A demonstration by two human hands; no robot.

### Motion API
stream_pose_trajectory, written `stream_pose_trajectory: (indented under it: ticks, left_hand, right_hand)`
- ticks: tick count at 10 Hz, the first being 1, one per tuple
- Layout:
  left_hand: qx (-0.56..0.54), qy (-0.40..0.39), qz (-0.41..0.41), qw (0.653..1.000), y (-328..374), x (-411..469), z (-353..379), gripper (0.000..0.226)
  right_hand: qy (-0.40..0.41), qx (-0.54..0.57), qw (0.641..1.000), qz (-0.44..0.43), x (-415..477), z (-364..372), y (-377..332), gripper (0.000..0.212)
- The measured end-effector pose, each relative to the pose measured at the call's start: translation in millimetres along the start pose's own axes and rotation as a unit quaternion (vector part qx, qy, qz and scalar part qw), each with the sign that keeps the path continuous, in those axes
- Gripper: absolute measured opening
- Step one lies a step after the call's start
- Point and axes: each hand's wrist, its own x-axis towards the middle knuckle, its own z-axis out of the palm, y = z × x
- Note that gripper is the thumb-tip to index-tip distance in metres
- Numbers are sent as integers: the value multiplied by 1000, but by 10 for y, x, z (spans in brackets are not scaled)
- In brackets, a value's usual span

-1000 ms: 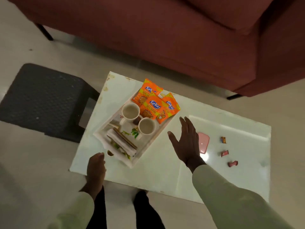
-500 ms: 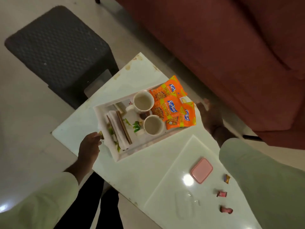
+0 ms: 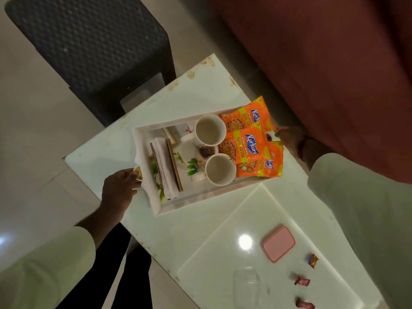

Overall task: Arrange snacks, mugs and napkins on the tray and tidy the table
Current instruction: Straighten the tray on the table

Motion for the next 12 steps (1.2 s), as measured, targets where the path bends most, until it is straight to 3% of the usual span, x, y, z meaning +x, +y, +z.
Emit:
stream_pose_trajectory:
  ticks: [1,3,5,6,7,8,10,12]
  left_hand:
    - [-10,-8,-9,1000,3,24,-19,20]
    - [3,-26,-11,1000,18,106,-82,28]
    - [62,-33,59,996,288,200,-134,25]
    - [102,-59,94,989,581,283,-129,22]
    - [129,-88,131,979,923,359,-73,15]
    - [170,-115,163,965,1248,442,93,12]
    - [215,-155,195,944,1659,681,547,13]
    - [257,-179,199,929,1738,871,978,18]
  right_hand:
    - [-10,23,999,20,89,90,-74,35]
    - [-13,33,999,16,58,125,-75,47]
    - [-9,102,994,30,-127,65,251,51]
    - [10,179,983,27,-362,47,478,38]
    - [19,264,964,17,-695,79,673,13]
    - [51,314,948,20,-963,144,873,11]
    - [121,368,917,98,-1267,348,1260,31]
    - [171,461,860,137,-1401,667,1600,32]
